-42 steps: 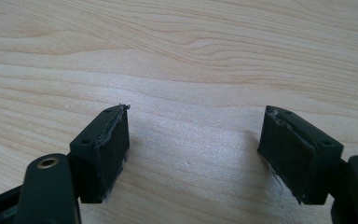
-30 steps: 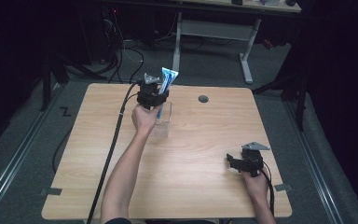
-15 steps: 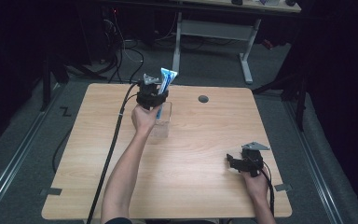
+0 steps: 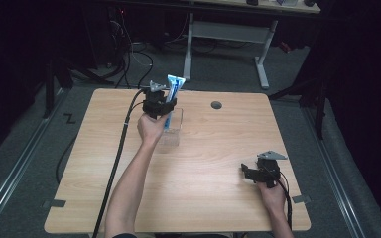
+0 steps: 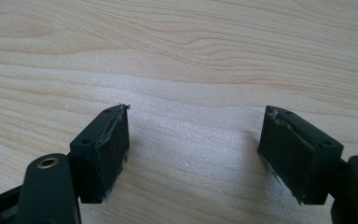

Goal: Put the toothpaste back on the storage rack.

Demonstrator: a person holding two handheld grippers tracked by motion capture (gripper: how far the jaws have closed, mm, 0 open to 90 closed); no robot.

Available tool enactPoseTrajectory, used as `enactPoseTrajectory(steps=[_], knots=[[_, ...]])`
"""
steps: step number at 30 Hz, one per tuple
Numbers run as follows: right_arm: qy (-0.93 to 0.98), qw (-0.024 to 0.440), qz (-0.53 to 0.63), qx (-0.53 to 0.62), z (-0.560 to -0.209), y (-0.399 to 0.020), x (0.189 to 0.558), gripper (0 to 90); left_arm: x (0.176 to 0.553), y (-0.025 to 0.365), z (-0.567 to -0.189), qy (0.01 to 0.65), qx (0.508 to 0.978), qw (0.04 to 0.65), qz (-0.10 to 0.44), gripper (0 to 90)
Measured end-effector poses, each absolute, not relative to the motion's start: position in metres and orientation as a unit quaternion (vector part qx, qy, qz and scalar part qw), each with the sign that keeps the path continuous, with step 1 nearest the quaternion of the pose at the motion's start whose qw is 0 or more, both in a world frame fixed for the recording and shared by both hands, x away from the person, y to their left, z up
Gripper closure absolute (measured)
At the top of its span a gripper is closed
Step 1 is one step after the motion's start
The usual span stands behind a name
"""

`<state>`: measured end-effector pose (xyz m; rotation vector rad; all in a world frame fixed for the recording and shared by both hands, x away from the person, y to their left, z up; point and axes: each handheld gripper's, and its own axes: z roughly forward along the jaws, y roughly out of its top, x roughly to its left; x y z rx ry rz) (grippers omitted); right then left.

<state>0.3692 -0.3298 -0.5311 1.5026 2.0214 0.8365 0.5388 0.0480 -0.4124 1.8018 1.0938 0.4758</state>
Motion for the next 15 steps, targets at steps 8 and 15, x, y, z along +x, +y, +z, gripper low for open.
enactPoseTrajectory(steps=[8,15], knots=[[0.739,0.242,0.306,0.549,-0.5311,-0.3299,0.3692,24.1,0.5369,0.0478,-0.4132,0.443,0.744,0.463,0.191,67.3],[0.739,0.241,0.306,0.55,-0.5311,-0.3296,0.3691,24.1,0.5348,0.0496,-0.4159,0.448,0.743,0.461,0.186,67.1]])
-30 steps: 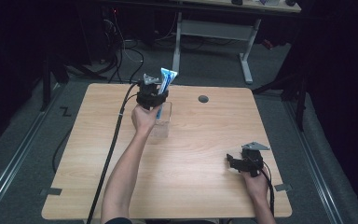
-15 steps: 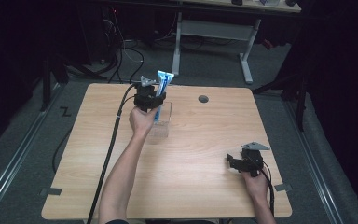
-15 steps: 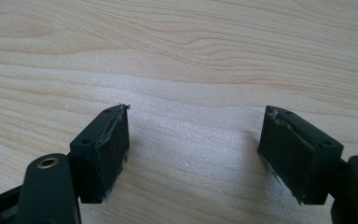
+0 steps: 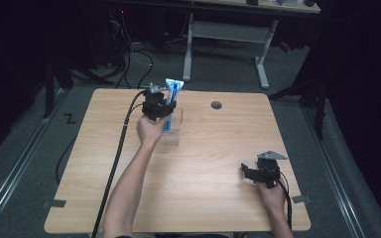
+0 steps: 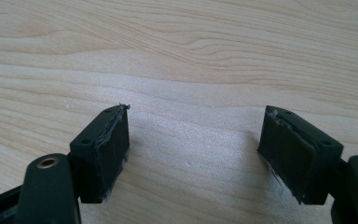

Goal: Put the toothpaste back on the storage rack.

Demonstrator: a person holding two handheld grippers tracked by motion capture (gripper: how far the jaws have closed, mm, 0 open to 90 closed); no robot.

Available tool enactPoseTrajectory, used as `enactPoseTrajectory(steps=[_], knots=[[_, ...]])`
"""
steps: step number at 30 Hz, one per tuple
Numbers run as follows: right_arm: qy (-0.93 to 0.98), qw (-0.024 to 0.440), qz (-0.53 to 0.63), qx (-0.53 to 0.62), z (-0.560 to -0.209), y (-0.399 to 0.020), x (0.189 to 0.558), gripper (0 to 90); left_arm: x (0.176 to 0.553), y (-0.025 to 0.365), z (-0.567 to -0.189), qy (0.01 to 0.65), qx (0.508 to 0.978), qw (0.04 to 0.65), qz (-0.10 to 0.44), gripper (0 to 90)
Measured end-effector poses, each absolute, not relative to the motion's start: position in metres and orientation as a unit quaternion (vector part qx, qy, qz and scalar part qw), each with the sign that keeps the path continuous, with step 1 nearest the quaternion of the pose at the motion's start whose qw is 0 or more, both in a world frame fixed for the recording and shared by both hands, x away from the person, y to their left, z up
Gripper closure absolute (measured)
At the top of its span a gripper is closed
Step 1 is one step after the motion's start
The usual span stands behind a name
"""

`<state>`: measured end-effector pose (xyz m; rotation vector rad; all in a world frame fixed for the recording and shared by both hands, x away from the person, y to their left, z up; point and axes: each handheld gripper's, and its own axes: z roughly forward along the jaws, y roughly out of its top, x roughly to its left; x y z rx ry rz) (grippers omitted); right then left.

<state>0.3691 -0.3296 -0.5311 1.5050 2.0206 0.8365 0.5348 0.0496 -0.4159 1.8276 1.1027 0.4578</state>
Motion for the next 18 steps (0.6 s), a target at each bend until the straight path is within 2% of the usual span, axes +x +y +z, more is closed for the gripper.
enactPoseTrajectory(steps=[18], knots=[[0.739,0.241,0.306,0.55,-0.5311,-0.3295,0.3692,24.1,0.5301,0.0516,-0.4245,0.444,0.756,0.444,0.187,67.2]])
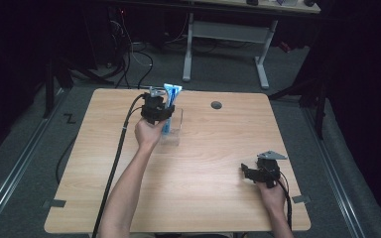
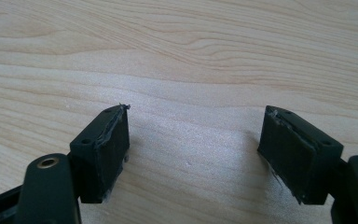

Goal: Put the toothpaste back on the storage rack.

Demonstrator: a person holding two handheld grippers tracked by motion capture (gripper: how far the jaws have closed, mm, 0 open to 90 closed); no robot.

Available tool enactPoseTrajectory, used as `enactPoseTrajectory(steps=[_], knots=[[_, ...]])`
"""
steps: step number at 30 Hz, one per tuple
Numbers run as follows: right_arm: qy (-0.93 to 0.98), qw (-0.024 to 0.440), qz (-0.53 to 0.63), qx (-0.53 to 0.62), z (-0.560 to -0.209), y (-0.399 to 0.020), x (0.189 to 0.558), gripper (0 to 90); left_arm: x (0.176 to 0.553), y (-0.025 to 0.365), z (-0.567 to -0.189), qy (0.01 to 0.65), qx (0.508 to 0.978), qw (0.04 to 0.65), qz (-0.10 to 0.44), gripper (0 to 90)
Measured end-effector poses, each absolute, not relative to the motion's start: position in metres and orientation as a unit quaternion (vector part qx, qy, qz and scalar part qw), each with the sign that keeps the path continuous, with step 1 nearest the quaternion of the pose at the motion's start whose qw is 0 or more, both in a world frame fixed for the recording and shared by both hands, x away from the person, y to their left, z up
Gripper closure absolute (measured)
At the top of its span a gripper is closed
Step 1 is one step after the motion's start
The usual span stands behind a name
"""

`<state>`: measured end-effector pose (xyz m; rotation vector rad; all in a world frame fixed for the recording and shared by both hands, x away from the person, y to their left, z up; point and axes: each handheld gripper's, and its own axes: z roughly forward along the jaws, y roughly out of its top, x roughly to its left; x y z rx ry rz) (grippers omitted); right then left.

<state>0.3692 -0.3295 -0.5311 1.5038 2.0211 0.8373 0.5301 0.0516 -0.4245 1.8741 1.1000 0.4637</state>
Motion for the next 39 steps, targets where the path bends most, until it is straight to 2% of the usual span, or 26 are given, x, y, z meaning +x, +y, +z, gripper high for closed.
enactPoseTrajectory(steps=[20,39], knots=[[0.739,0.241,0.306,0.549,-0.531,-0.33,0.369,24.1,0.528,0.039,-0.436,0.425,0.784,0.412,0.187,66.6],[0.739,0.241,0.306,0.55,-0.531,-0.329,0.369,24.1,0.531,0.039,-0.438,0.428,0.779,0.425,0.17,65.3]])
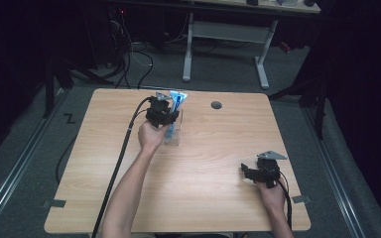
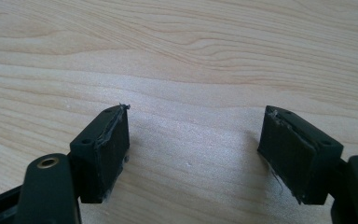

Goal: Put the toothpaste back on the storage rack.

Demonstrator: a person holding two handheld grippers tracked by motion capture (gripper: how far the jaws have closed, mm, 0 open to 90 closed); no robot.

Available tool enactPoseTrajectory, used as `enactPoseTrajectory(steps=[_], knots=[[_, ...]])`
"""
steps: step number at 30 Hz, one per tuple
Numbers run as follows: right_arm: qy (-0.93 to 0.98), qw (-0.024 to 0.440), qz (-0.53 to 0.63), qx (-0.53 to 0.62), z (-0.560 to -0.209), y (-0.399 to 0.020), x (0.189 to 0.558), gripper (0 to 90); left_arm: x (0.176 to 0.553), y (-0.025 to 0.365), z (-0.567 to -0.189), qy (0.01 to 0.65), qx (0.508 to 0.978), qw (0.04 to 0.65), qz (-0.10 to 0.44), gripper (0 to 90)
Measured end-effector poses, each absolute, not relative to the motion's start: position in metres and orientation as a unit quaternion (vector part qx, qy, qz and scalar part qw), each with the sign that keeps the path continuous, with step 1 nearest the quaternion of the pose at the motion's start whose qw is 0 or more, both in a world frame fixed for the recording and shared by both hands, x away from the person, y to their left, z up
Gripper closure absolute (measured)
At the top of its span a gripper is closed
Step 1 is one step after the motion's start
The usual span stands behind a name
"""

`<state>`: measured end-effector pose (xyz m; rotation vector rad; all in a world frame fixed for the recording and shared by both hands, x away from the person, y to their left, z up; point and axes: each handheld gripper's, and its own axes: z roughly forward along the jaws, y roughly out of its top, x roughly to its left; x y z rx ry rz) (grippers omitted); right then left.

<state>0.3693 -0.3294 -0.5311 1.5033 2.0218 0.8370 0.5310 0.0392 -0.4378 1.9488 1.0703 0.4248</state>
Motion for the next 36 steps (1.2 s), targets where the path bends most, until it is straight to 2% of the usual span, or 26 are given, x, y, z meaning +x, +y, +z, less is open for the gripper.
enactPoseTrajectory(steps=[23,36], knots=[[0.739,0.241,0.306,0.55,-0.531,-0.329,0.369,24.1,0.532,0.035,-0.441,0.425,0.778,0.435,0.155,61.1],[0.739,0.241,0.306,0.55,-0.531,-0.329,0.369,24.1,0.524,0.043,-0.43,0.428,0.77,0.444,0.167,49.4]])
